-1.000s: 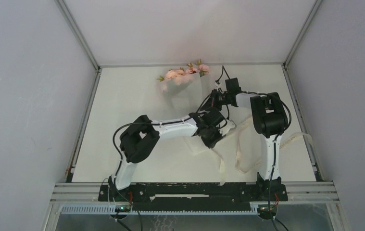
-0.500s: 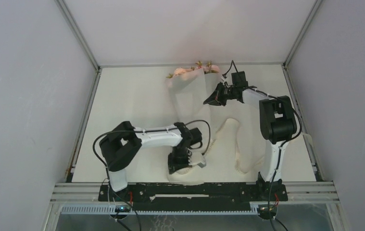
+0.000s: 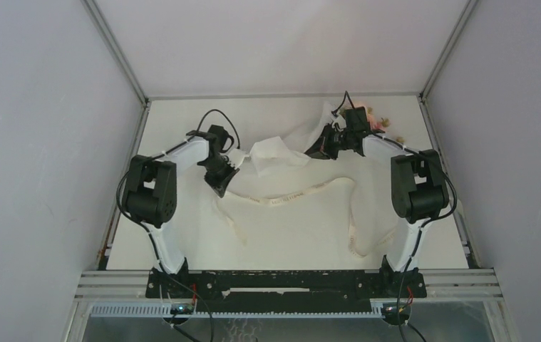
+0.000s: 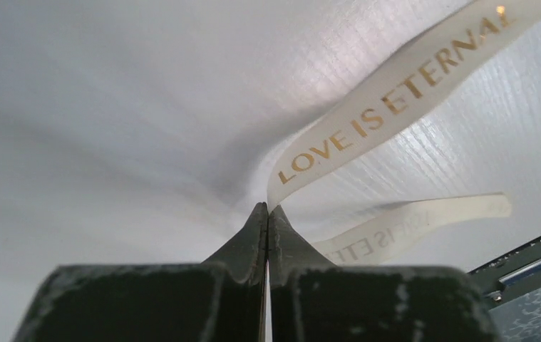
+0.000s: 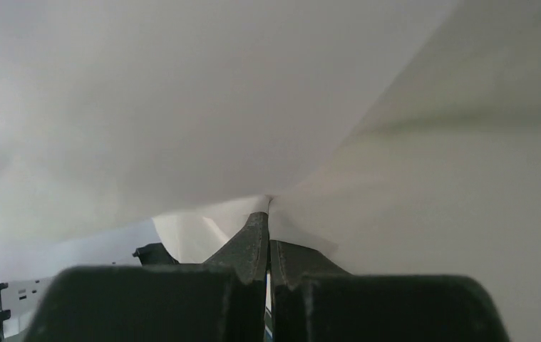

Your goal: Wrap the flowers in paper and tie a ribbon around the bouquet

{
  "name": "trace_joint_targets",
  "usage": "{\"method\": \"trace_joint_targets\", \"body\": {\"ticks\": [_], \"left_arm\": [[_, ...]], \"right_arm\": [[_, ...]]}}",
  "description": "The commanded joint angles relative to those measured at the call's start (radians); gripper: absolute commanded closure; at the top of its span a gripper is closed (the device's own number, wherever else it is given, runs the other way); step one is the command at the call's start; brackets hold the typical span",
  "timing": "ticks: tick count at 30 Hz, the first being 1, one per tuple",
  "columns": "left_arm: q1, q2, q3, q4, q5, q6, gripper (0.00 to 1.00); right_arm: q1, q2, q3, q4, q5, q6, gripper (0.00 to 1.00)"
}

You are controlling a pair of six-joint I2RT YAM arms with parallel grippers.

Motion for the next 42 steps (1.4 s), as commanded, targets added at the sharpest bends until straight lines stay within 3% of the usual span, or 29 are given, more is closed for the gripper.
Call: {"method": "trace_joint_targets", "body": {"ticks": [1,7,16,23,33,36,42], "left_arm": [[0.004,-0.093,0.004,0.014,0.101,0.052,1.0],[0.022,-0.086,-0.028,0.005,0.095,0.069,1.0],[0.064,-0.016,0.041,0.129,-0.095,-0.029,1.0],[0.066,0.009,0.087,0.183,-0.198,-0.055,1.0],[0.119,-0.064,0.242,0.172,-0.203,-0.143,1.0],[0.03,-0.164,0.212,0.174,-0.094,-0.146,1.0],[-0.371,-0.119,0.148,0.212,0.055,-0.166,1.0]], "right_arm": [[0.015,-0.01,-0.024,-0.024,-0.006,-0.031,1.0],[0.004,-0.032,-0.147,0.051,0.01,-0.004,1.0],[0.01,-0.178,-0.45,0.208,0.0,0.037,1.0],[-0.001,-0.25,-0.556,0.103,-0.049,-0.076,1.0],[-0.026,-0.387,-0.715,-0.015,-0.072,-0.166,1.0],[-0.043,-0.402,-0.733,-0.006,-0.052,-0.154,1.0],[-0.05,-0.47,-0.784,0.03,0.08,-0.068,0.86]]}}
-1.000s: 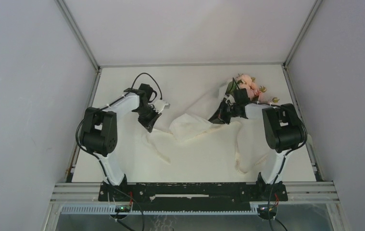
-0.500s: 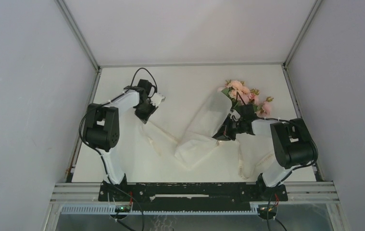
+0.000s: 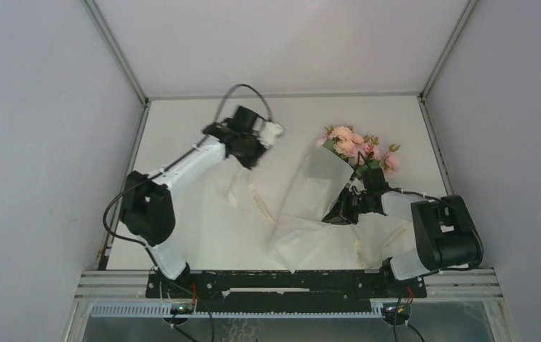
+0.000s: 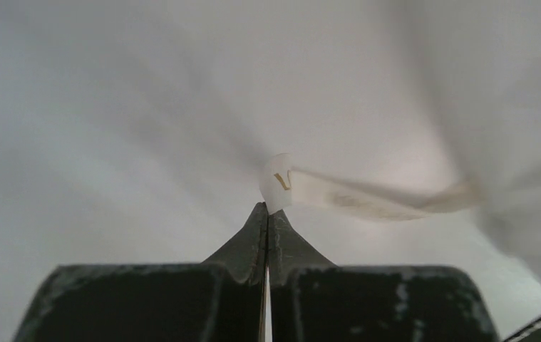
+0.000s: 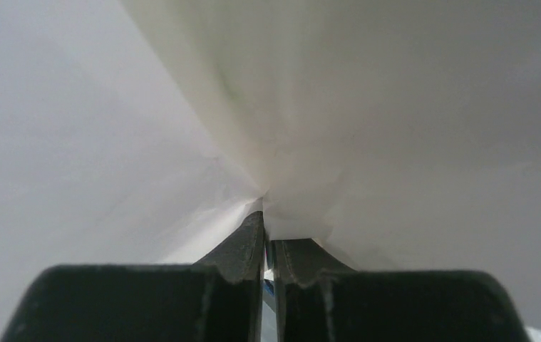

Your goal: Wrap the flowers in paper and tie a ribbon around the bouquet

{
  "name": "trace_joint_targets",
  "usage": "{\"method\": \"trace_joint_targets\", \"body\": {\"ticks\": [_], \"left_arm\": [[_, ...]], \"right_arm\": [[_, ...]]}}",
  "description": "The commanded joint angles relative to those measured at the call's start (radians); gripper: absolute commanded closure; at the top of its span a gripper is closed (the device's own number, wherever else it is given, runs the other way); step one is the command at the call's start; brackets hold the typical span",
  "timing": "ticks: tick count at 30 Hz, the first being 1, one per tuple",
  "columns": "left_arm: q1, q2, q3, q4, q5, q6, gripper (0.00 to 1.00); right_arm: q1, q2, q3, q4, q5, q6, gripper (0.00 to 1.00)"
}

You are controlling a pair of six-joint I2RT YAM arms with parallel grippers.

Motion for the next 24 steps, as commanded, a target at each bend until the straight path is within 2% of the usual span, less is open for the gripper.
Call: {"method": "trace_joint_targets", "body": {"ticks": [1,5,9,14,17,18,21,24], "left_arm": [[-0.319,0.061,-0.014,0.044,0.159,-0.04,1.0],[-0.522,0.153,0.008,0.152,0.108,-0.007,1.0],[-0.628,0.22,0.01,0.191,0.064,0.031,1.0],[-0.677,0.239,-0.04,0.214,0.042,0.052,1.0],[-0.684,0.246,-0.061,0.219,0.042,0.058,1.0],[-0.684,0.248,-0.062,0.22,0.04,0.057,1.0],[-0.686,0.254,-0.055,0.22,0.04,0.056,1.0],[-0.687,0.257,-0.047,0.22,0.042,0.05,1.0]], "right_arm": [[-0.006,-0.081,-0.04,0.025,0.128,0.051,0.84],[-0.02,-0.16,-0.054,-0.005,0.215,0.073,0.67],[-0.078,-0.29,-0.06,-0.074,0.269,0.081,0.51],[-0.243,-0.456,-0.091,-0.152,0.316,0.074,0.39],[-0.372,-0.528,-0.125,-0.136,0.305,0.087,0.33],[-0.404,-0.54,-0.135,-0.112,0.298,0.091,0.28],[-0.454,-0.511,-0.135,-0.019,0.284,0.106,0.05],[-0.449,-0.396,-0.105,0.076,0.237,0.117,0.02]]}}
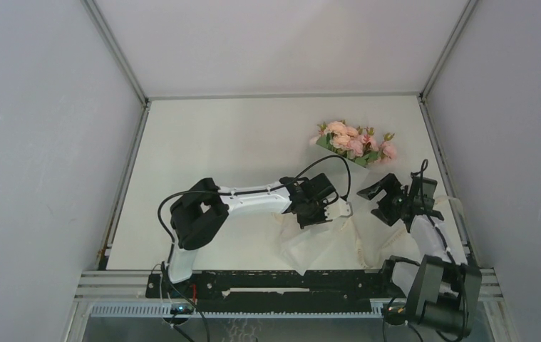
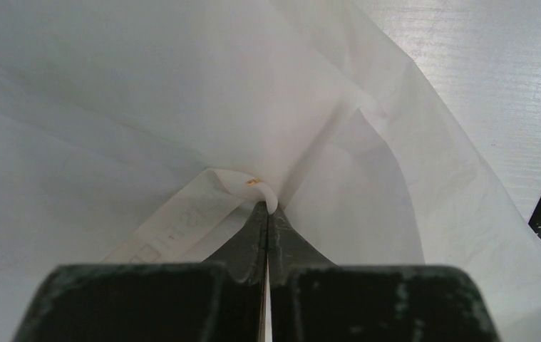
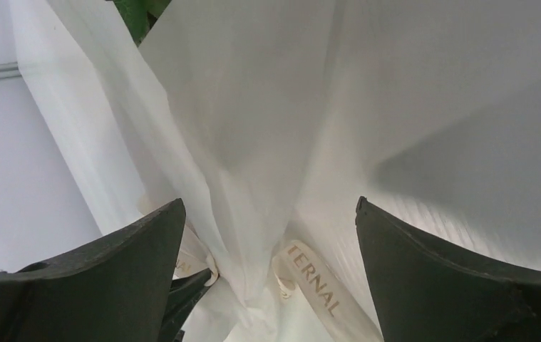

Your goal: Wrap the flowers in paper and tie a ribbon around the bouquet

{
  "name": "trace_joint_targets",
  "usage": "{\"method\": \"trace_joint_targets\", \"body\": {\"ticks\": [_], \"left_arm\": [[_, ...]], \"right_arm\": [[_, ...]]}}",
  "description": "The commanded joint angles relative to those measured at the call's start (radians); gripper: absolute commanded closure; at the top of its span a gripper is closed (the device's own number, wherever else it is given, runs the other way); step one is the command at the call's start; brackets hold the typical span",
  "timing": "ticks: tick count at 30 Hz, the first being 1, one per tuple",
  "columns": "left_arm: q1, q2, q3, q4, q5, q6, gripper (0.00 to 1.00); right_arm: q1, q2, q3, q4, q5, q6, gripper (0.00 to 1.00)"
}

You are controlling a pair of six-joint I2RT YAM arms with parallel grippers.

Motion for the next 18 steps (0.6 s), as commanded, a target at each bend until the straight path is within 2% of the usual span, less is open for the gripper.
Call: {"method": "trace_joint_targets", "body": {"ticks": [1,4,6,7,11,15,16,18], "left_arm": [[-0.01,0.006,-0.007,0.008,-0.011,0.006,1.0],[-0.01,0.007,-0.001,0.008,-0.01,-0.001,1.0],[-0.01,0.005,-0.001,0.008,-0.01,-0.003,1.0],[-0.01,0.002,-0.001,0.005,-0.01,-0.003,1.0],[-0.009,-0.033,-0.012,-0.02,-0.036,0.016,1.0],[-0.007,-0.103,-0.087,-0.012,-0.09,0.056,1.0],[-0.007,-0.12,-0.105,-0.009,-0.103,0.062,1.0],[-0.003,-0.14,-0.135,-0.004,-0.123,0.071,1.0]], "right_arm": [[0.006,0.145,0.047,0.176,-0.073,0.024,0.02],[0.049,0.289,0.091,0.228,-0.112,0.012,0.03],[0.091,0.406,0.128,0.269,-0.135,0.007,0.08],[0.116,0.454,0.156,0.274,-0.158,0.004,0.15],[0.266,0.61,0.313,0.318,-0.181,-0.038,0.59],[0.411,0.781,0.577,0.274,-0.241,-0.124,0.85],[0.436,0.826,0.632,0.248,-0.265,-0.138,0.98],[0.479,0.897,0.725,0.219,-0.299,-0.155,1.0]]}}
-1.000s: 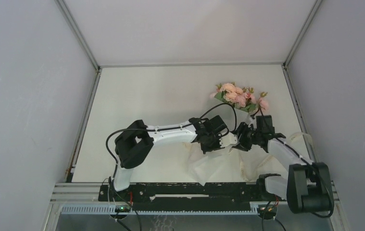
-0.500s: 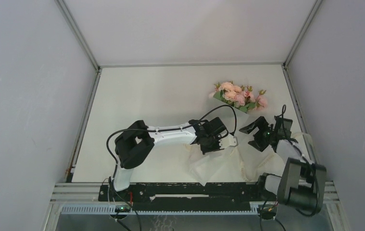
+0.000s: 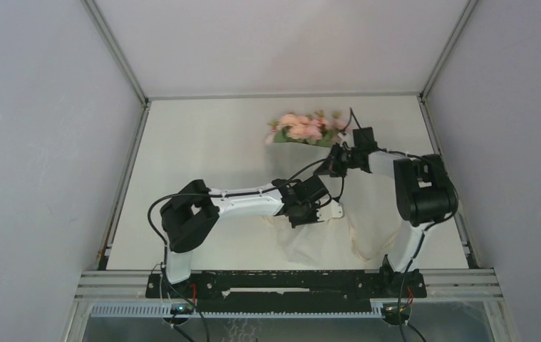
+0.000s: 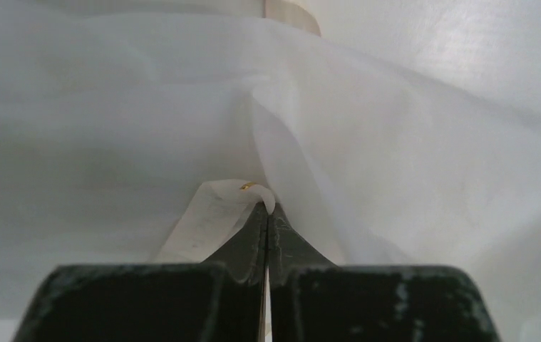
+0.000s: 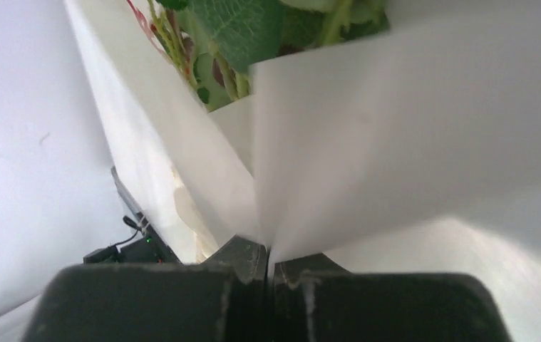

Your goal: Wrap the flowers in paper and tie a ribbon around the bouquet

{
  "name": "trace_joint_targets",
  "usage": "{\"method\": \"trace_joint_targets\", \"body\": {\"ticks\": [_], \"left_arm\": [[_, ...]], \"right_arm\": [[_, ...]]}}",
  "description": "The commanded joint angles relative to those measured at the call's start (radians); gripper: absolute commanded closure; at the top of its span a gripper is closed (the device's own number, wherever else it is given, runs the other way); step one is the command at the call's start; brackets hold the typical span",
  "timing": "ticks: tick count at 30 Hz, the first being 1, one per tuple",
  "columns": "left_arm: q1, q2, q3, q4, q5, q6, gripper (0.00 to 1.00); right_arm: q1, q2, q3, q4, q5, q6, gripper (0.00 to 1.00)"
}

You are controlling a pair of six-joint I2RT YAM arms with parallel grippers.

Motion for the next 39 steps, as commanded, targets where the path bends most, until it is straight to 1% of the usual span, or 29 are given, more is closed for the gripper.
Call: {"method": "trace_joint_targets", "body": {"ticks": [1,4,7,9,10,13,15,17,20,23,26,29,33,36,39], "left_arm": [[0.0,-0.09,-0.076,-0.005,-0.045,0.039,1.0],[0.025,-0.11,-0.104,-0.003,-0.051,0.035,1.0],[0.076,-0.162,-0.108,-0.042,-0.065,0.041,1.0],[0.116,-0.213,-0.08,-0.099,-0.061,0.041,1.0],[0.135,-0.248,-0.054,-0.152,-0.052,0.04,1.0],[0.175,-0.316,0.022,-0.249,0.0,0.047,1.0],[0.186,-0.333,0.03,-0.253,0.03,0.042,1.0],[0.183,-0.307,0.013,-0.223,0.074,0.015,1.0],[0.138,-0.189,0.059,-0.234,0.139,-0.042,1.0],[0.028,-0.083,0.098,-0.239,0.169,-0.052,1.0],[-0.073,-0.019,0.109,-0.247,0.2,-0.047,1.0],[-0.14,0.017,0.1,-0.25,0.216,-0.05,1.0],[-0.152,0.013,0.134,-0.284,0.239,-0.049,1.0],[-0.169,0.016,0.176,-0.349,0.354,-0.023,1.0],[-0.149,0.005,0.185,-0.394,0.342,-0.003,1.0]], "right_arm": [[0.098,0.115,0.21,0.003,-0.111,-0.084,1.0],[0.14,0.145,0.239,-0.005,-0.124,-0.108,1.0],[0.14,0.152,0.239,-0.014,-0.136,-0.128,1.0],[0.134,0.159,0.239,-0.011,-0.134,-0.133,1.0],[0.132,0.163,0.239,-0.004,-0.138,-0.129,1.0],[0.138,0.17,0.239,0.019,-0.127,-0.106,1.0],[0.15,0.168,0.222,0.064,-0.108,-0.068,1.0],[0.158,0.164,0.197,0.15,-0.092,-0.012,1.0],[0.158,0.164,0.171,0.212,-0.042,0.05,1.0],[0.147,0.159,0.143,0.263,0.011,0.103,1.0],[0.134,0.154,0.118,0.304,0.033,0.14,1.0],[0.132,0.157,0.117,0.314,0.04,0.152,1.0],[0.131,0.164,0.116,0.326,0.04,0.158,1.0],[0.122,0.176,0.116,0.337,0.032,0.171,1.0],[0.121,0.168,0.117,0.316,0.025,0.154,1.0]]}}
